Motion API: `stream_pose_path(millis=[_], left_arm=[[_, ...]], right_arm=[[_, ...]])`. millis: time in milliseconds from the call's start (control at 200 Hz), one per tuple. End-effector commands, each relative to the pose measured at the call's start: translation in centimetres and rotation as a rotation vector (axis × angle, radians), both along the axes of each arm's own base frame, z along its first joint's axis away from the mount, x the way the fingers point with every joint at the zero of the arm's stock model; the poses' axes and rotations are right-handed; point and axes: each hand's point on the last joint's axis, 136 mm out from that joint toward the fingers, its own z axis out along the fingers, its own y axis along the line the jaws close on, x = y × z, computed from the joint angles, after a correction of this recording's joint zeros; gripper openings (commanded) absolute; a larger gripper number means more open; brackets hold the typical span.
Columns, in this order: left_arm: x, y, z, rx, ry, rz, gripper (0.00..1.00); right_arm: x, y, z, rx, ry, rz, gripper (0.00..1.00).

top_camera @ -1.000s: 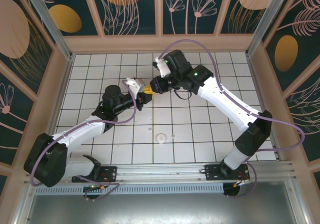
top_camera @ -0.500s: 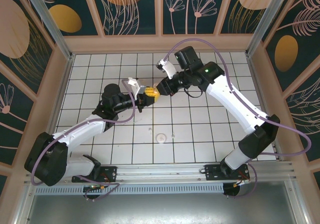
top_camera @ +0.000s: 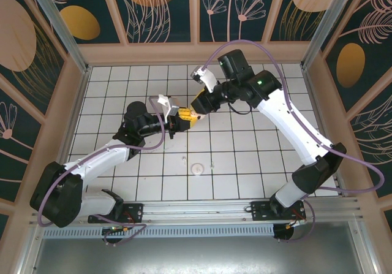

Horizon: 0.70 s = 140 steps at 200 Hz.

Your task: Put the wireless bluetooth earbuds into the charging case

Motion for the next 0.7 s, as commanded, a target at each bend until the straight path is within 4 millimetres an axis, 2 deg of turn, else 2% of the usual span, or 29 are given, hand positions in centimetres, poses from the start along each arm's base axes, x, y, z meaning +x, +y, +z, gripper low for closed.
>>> stream_pose_path(millis=[0, 130, 270, 375, 455, 696], left_arm=[[-0.2, -0.4, 1.9, -0.036, -0.05, -0.03, 0.15], [0.0, -0.4, 1.9, -0.034, -0.053, -0.014, 0.15], [0.3, -0.4, 2.0, -0.035, -0.055, -0.003, 0.15], [0.4, -0.4, 1.9, -0.033, -0.054, -0.003, 0.15], [0.5, -0.5, 2.0, -0.034, -0.056, -0.004, 0.15], [0.4, -0.5, 2.0, -0.032, -0.053, -0.005, 0.14]], right_arm=[[0.0, 0.2, 2.4, 0.064, -0.041, 0.018, 0.4], [-0.3, -0.1, 3.5, 0.094, -0.057, 0.0, 0.41], [0.2, -1.2, 2.2, 0.053, -0.049, -0.084, 0.42], [1.4, -2.2, 0.6, 0.006, -0.036, -0.196, 0.58], [1.7, -2.7, -0.1, -0.012, -0.031, -0.236, 0.65], [2.3, -3.3, -1.3, -0.043, -0.025, -0.289, 0.71]])
